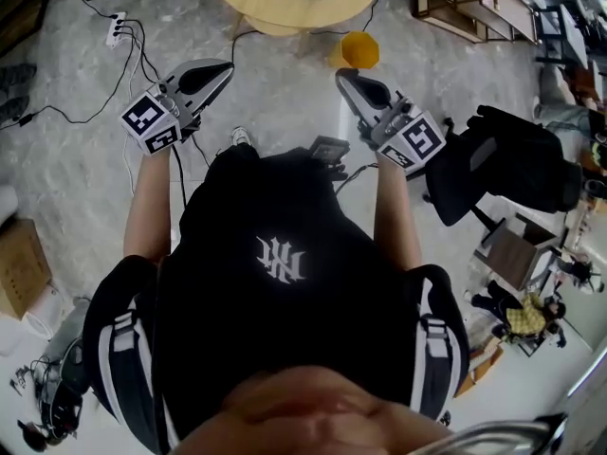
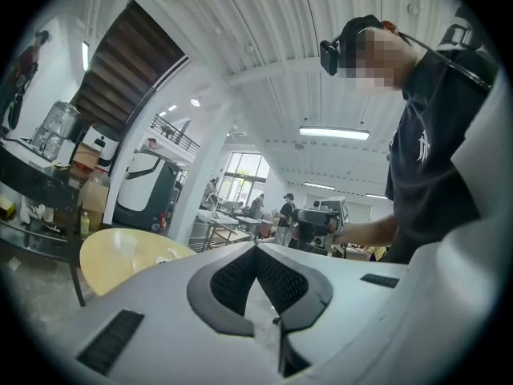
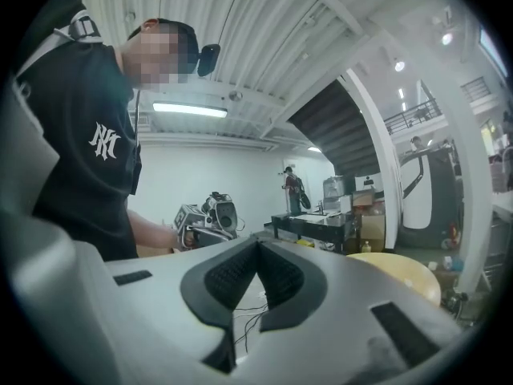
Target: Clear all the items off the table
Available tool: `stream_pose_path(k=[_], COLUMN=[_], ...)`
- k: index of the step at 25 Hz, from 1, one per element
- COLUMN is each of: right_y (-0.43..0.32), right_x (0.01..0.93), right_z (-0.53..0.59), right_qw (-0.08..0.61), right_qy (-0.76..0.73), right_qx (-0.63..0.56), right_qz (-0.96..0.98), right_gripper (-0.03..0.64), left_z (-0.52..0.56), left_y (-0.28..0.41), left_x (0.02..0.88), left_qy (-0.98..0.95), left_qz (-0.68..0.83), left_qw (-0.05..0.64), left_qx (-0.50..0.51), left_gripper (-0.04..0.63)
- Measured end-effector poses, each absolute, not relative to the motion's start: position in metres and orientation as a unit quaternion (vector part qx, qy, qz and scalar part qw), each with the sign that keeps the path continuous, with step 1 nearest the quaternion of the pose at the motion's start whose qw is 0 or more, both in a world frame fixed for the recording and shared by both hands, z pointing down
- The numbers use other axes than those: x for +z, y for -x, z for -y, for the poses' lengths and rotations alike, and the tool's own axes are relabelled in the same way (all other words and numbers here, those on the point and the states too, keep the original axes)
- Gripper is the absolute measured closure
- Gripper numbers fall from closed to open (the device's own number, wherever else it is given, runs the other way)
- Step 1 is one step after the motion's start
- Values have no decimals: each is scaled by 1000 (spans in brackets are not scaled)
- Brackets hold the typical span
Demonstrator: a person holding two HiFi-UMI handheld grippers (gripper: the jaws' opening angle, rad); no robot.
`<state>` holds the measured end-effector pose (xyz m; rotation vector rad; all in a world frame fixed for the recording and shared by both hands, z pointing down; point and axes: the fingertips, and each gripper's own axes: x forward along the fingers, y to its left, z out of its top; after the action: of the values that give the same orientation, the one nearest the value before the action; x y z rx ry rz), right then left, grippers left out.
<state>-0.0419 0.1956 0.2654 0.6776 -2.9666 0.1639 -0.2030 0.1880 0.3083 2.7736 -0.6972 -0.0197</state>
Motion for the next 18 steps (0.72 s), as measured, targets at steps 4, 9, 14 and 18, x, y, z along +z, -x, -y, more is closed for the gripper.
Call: stream_pose_path(k=[4, 9, 14, 18], right_y=[46, 53, 46, 47], right_x=[261, 269, 290, 309], right_z=[-168, -123, -54, 15], right_qw=[39, 33, 23, 33], right_qy=[-238, -231, -207, -171], right_qx=[55, 59, 66, 77], right_qz=[969, 971, 976, 982], right_gripper=[614, 614, 614, 614], left_z=[-149, -102, -41, 22], left_y=[214, 204, 182, 178], left_x=[319, 328, 345, 363], left_qy=[-959, -959, -958, -949], left_qz=[245, 243, 244, 265], left_qw=[139, 145, 149, 168], left_qx=[-5, 3, 28, 44], left_gripper=[583, 583, 583, 583])
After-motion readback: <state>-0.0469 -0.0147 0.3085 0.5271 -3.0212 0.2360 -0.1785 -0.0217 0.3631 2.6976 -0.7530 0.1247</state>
